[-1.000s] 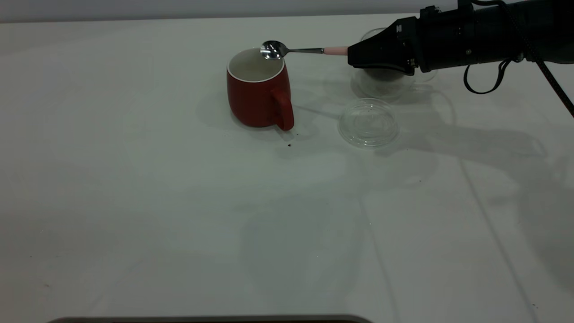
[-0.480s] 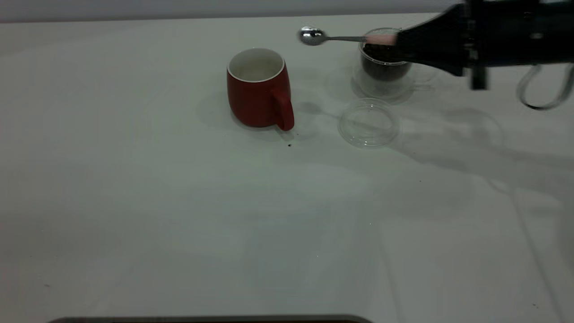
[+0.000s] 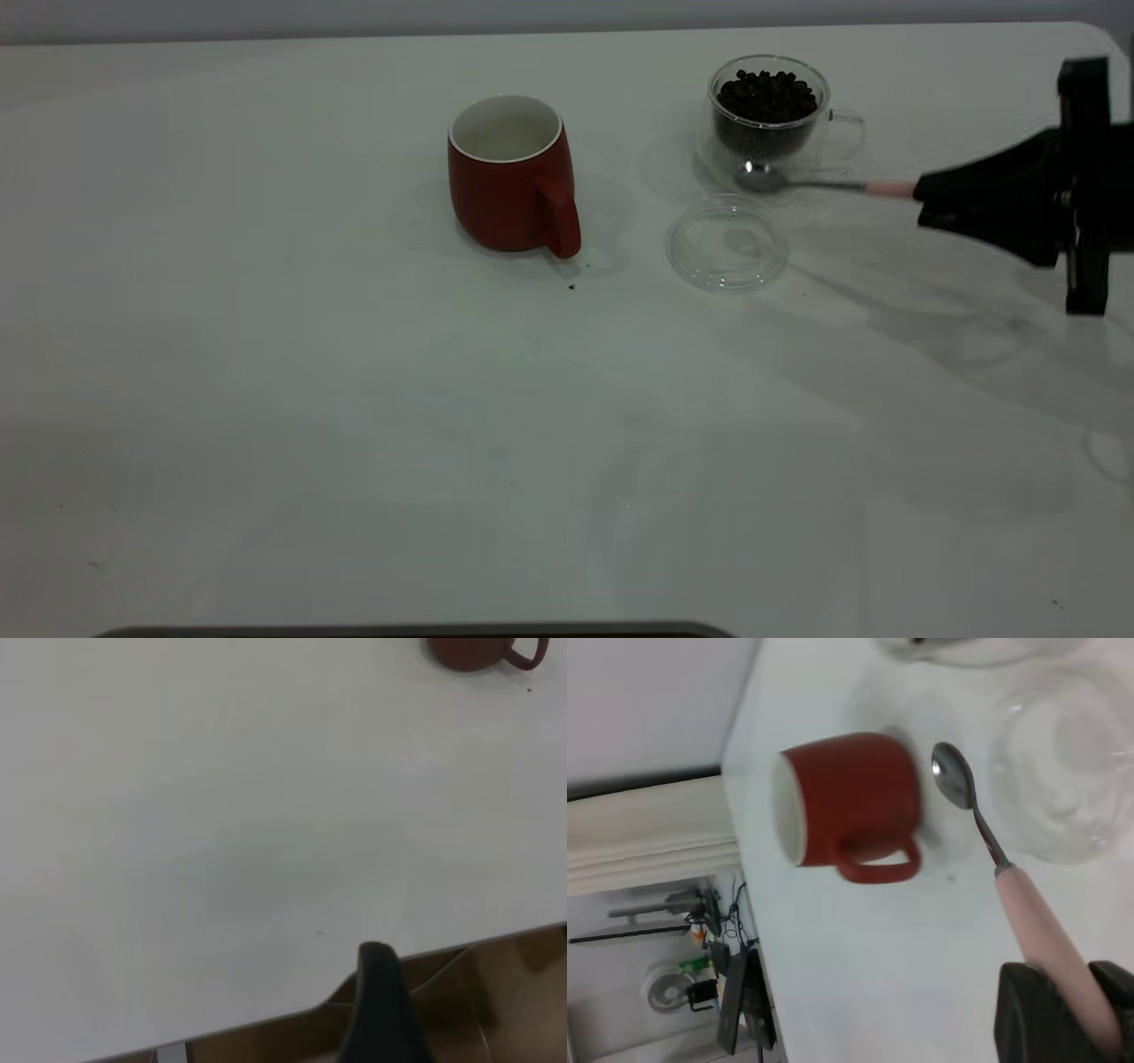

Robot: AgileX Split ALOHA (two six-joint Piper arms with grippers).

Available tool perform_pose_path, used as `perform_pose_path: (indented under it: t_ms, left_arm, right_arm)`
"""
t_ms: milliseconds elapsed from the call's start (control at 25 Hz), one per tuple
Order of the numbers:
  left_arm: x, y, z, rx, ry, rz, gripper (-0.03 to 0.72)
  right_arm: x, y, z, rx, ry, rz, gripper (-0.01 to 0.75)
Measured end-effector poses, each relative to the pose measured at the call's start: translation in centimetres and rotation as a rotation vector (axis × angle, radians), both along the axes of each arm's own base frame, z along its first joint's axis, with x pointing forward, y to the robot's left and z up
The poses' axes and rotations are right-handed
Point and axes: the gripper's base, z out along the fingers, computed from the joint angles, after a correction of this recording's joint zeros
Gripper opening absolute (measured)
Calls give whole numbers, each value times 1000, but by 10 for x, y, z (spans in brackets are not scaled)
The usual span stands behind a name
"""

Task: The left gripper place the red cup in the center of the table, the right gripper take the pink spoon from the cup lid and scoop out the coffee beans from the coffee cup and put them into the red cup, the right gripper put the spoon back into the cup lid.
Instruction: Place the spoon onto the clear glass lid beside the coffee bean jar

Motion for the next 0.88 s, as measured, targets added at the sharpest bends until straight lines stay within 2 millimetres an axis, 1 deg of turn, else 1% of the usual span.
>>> perform_pose_path:
  t_ms: [120,280,600,880]
  left_arm:
    - [0,0,0,-1,0,1,586]
    - [0,0,0,-1,0,1,586]
    - [0,0,0,-1,0,1,586]
    - [0,0,0,-1,0,1,586]
  right_arm:
    - [3,-1,-15,6,22,0,111]
    - [6,-1,-29,12,39,1,111]
    - [15,2,-47,16,45,15,111]
    - [27,9,-52,18,34,37,111]
